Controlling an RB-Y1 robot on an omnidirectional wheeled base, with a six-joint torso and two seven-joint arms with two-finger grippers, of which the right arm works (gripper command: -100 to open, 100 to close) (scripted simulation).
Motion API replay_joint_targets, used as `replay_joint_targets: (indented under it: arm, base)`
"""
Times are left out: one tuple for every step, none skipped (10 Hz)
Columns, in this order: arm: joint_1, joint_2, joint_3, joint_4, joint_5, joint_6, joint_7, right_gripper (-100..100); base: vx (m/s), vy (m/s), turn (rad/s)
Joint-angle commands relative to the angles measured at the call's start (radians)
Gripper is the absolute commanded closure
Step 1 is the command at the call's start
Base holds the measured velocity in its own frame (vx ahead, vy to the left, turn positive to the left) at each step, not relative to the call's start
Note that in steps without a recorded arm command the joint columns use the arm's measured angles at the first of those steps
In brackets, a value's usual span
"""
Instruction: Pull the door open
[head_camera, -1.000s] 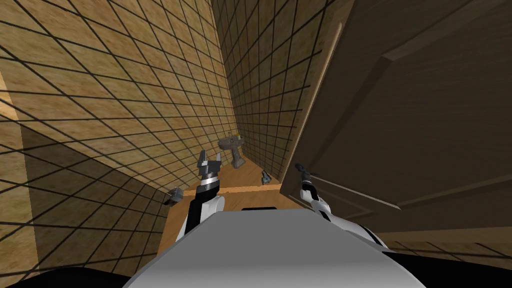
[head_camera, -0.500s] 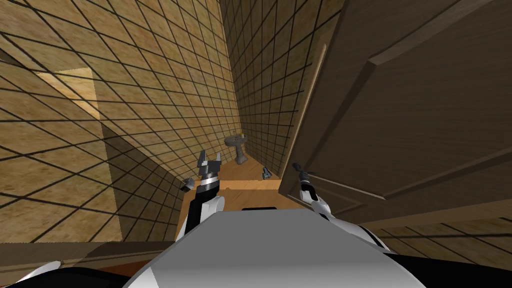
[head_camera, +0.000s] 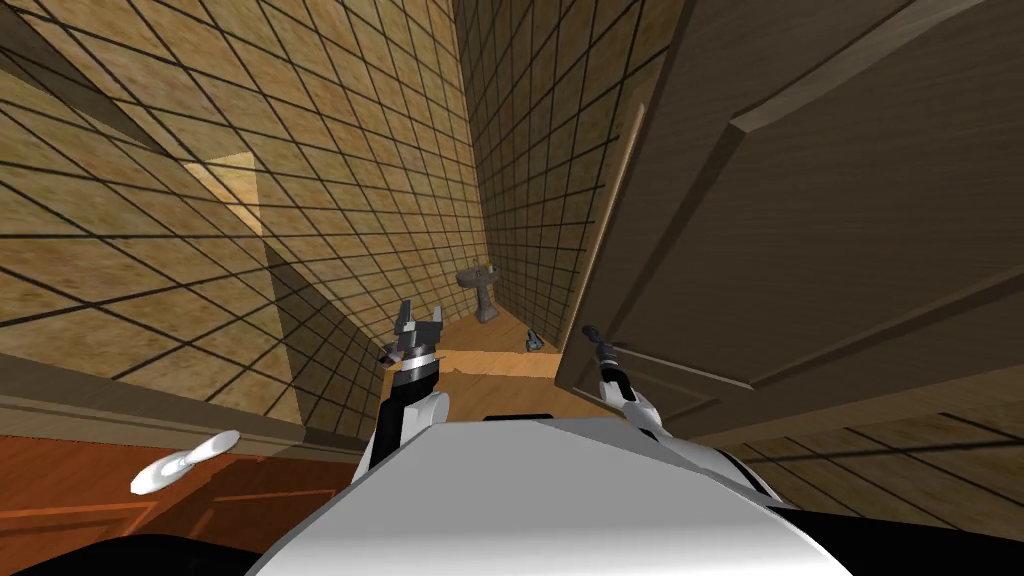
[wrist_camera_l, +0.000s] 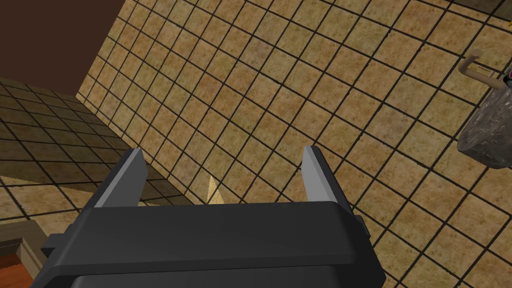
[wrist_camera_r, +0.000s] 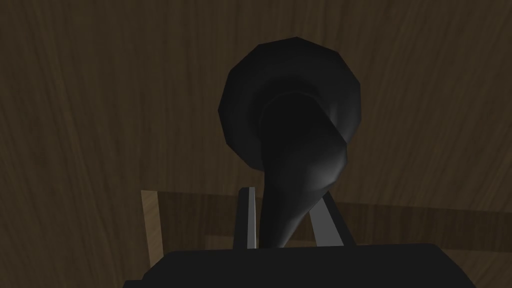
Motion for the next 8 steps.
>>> replay_joint_targets:
  arm:
    - [0.004,-0.006,0.020,0.000,0.011,-0.006,-0.019,100]
    - [0.006,-0.010,0.030,-0.001,0.016,-0.010,-0.030,100]
    - [0.007,-0.014,0.040,-0.002,0.021,-0.013,-0.040,100]
    - [0.009,-0.017,0.049,-0.004,0.026,-0.016,-0.050,100]
    - [0.010,-0.020,0.057,-0.005,0.030,-0.018,-0.058,100]
    - [0.011,-0.024,0.066,-0.006,0.035,-0.021,-0.067,100]
    - [0.011,-0.020,0.059,-0.004,0.031,-0.019,-0.061,100]
    - [0.018,-0.023,0.076,-0.008,0.039,-0.021,-0.077,100]
  base:
    - [-0.245,-0.024,0.131]
    - [-0.192,-0.038,0.121]
    - [-0.173,-0.031,0.087]
    - [-0.208,-0.008,0.097]
    - [-0.226,-0.037,0.071]
    - [-0.210,-0.030,0.096]
    - [-0.088,-0.006,0.027]
    - [-0.165,-0.005,0.083]
